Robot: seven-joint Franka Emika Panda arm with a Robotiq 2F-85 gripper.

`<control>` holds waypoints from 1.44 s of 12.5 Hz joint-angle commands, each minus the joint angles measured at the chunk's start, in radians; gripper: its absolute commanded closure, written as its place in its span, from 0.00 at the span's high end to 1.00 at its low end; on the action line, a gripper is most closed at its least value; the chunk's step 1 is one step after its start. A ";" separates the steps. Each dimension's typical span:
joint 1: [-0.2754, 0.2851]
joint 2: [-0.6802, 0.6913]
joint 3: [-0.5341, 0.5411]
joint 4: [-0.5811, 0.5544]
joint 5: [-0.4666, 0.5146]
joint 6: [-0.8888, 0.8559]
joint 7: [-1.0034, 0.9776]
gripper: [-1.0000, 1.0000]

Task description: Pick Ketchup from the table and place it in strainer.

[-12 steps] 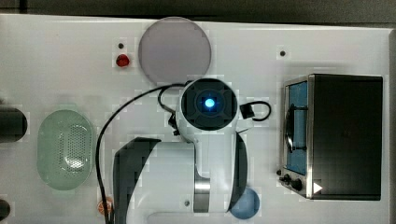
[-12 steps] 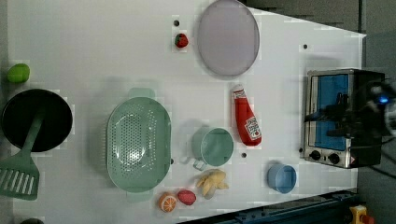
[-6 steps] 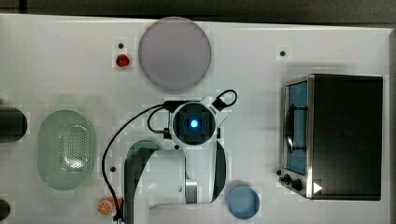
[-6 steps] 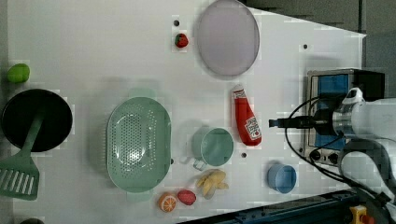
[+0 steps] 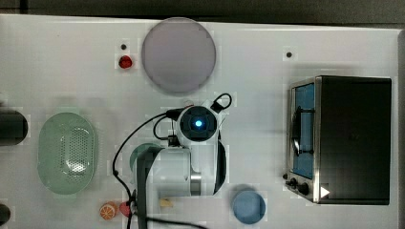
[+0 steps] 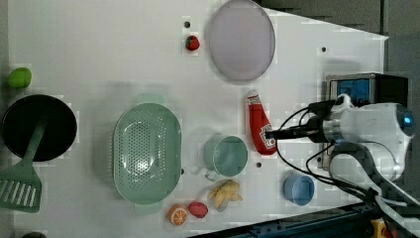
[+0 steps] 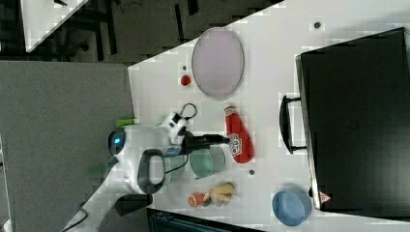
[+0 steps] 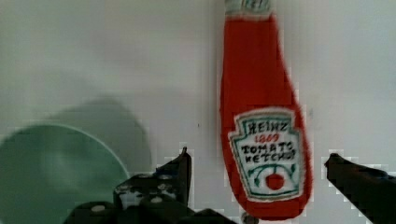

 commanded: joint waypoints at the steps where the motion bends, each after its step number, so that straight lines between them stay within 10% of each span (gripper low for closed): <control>1: -0.011 0.055 0.000 0.004 -0.003 0.083 -0.051 1.00; 7: -0.011 0.179 -0.013 0.004 -0.003 0.222 -0.051 1.00; 11: -0.010 0.195 -0.010 0.002 -0.003 0.243 -0.051 0.62; 18: -0.011 -0.091 -0.008 0.010 -0.002 -0.008 -0.050 0.62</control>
